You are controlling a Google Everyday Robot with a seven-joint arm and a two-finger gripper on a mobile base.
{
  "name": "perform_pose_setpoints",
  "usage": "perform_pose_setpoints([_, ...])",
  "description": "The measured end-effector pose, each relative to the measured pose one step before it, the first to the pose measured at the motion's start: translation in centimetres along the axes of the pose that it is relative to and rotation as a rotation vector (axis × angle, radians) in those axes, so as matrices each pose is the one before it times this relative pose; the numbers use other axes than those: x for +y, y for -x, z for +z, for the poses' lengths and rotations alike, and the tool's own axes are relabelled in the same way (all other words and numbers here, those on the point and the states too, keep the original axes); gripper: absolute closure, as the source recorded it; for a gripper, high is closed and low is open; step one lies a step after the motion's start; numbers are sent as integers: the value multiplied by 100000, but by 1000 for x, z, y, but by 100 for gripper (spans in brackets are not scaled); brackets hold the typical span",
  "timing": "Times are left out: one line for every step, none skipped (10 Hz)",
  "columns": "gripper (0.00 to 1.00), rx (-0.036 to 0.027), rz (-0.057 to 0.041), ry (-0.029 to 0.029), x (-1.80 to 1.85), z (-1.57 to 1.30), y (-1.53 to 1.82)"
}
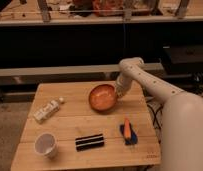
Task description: Drag the ceramic bowl in a circle
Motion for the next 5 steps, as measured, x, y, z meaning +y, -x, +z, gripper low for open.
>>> perform_pose_setpoints([100, -1753, -4164, 680, 1394, 353, 1714])
perform_pose_setpoints([100, -1364, -3260, 739, 1361, 377, 1294])
perform_pose_setpoints([100, -1328, -2931, 786, 1569, 448, 1128])
perform_pose_setpoints([100, -214, -986, 571, 1492, 152, 475])
perform_pose_setpoints([100, 682, 2059, -828, 1356, -203, -44])
